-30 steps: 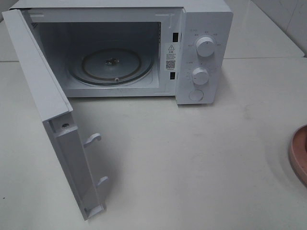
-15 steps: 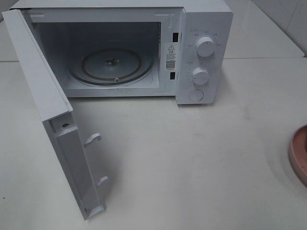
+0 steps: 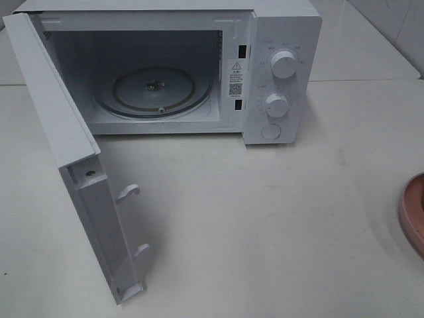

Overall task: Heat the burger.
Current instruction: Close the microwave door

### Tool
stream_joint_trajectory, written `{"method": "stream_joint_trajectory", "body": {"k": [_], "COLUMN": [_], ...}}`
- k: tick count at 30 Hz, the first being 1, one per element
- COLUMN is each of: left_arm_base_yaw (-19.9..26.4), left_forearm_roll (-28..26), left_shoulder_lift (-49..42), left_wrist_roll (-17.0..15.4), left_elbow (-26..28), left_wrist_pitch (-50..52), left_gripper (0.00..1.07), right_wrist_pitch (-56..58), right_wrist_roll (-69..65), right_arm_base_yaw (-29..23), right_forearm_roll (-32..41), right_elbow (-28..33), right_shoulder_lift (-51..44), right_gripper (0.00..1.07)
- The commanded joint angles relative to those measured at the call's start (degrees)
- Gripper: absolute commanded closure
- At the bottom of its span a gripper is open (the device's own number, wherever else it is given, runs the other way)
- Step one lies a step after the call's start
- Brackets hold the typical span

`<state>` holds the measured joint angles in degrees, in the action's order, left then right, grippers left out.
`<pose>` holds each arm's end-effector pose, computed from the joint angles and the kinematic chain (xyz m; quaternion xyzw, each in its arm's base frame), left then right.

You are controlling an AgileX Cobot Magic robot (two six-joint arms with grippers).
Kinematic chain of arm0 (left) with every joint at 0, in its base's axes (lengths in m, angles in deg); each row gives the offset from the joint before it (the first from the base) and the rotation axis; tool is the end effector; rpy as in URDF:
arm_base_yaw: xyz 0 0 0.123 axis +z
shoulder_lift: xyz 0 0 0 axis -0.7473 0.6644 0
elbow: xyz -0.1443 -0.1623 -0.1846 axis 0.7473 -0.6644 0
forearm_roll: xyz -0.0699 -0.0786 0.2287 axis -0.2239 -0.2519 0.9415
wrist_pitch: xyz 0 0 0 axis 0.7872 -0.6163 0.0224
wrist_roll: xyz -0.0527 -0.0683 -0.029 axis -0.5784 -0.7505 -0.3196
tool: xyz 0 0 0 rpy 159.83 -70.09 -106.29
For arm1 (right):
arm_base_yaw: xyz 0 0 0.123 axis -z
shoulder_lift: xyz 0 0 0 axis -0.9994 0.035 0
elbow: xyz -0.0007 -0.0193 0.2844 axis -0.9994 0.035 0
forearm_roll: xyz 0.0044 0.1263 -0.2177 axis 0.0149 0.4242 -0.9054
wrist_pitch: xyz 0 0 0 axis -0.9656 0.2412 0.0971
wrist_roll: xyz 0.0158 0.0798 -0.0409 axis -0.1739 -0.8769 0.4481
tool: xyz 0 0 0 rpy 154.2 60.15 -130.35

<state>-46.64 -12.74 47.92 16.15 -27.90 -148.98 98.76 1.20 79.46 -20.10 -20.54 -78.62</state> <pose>-0.0051 -0.0123 0.2791 0.0465 0.8447 -0.0343 0.5321 -0.0047 -0.0102 0.2804 -0.0121 0.8454 0.0105 0.5339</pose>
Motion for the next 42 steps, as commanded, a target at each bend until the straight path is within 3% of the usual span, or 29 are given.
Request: {"method": "stream_joint_trajectory", "body": {"k": [1,42], "left_arm_base_yaw": [0.17,0.17], "left_forearm_roll": [-0.06,-0.86], "left_shoulder_lift": [-1.2,-0.17], "left_wrist_roll": [-0.4,-1.09], "left_elbow": [-0.17,1.2], "left_wrist_pitch": [0.46,1.95], "left_gripper": [0.06,0.09], "right_wrist_pitch": [-0.57,-0.57], "right_wrist_roll": [0.74,0.74], "right_arm_base_yaw": [0.52,0.52], "right_forearm_roll": [0.11,0.11], "right_elbow": [-0.06,-0.06], "right_shoulder_lift": [-1.49,-1.49], "right_gripper": [0.31,0.31]}}
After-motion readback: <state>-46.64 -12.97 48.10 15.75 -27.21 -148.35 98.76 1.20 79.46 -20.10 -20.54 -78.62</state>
